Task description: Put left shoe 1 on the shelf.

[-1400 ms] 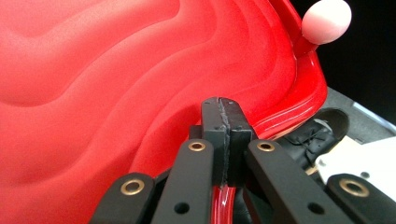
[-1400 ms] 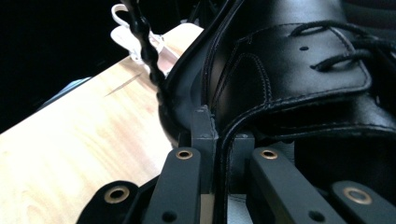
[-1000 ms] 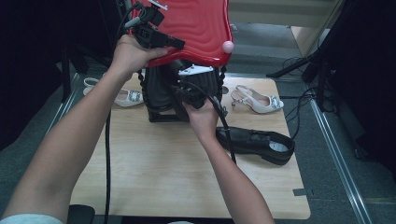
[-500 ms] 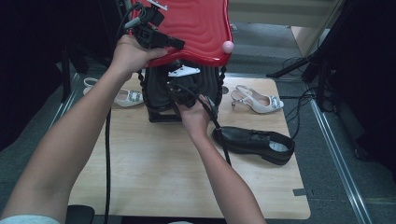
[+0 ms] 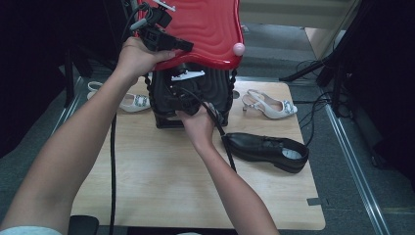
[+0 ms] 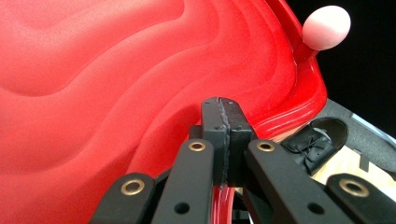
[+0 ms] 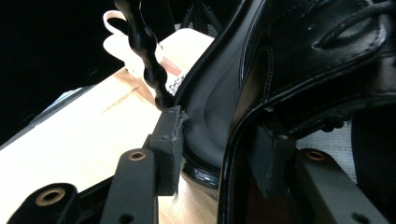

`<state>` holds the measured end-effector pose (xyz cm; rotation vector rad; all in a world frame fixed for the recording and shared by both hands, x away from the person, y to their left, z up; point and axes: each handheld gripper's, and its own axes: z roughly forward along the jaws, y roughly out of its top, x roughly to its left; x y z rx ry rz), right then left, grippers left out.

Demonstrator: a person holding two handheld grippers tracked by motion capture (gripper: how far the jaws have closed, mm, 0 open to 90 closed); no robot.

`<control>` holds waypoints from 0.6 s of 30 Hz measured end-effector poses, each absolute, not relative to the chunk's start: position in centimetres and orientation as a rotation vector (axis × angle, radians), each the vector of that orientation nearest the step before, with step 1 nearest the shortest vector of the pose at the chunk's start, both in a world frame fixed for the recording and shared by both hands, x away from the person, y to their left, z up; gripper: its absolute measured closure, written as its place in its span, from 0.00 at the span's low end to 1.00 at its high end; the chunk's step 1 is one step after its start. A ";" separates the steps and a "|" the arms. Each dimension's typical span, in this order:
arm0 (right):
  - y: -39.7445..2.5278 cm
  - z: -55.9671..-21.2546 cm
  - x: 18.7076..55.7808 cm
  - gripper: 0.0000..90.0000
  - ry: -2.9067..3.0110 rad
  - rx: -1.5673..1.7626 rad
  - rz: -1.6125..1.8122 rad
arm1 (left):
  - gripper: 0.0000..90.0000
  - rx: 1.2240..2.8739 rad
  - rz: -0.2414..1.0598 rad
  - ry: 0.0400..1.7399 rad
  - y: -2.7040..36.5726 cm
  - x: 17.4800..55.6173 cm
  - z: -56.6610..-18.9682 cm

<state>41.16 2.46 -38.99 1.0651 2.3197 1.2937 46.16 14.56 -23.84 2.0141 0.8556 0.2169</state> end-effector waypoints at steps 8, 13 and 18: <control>0.7 -37.6 40.3 0.72 2.318 1.110 1.412 | 1.00 2.022 0.228 0.859 14.5 46.1 -23.8; -1.2 -37.3 39.1 0.86 2.358 1.072 1.421 | 1.00 2.023 0.224 0.871 14.5 46.2 -23.7; -3.4 -37.0 37.0 1.00 2.370 0.988 1.472 | 1.00 2.026 0.225 0.874 14.6 46.2 -23.6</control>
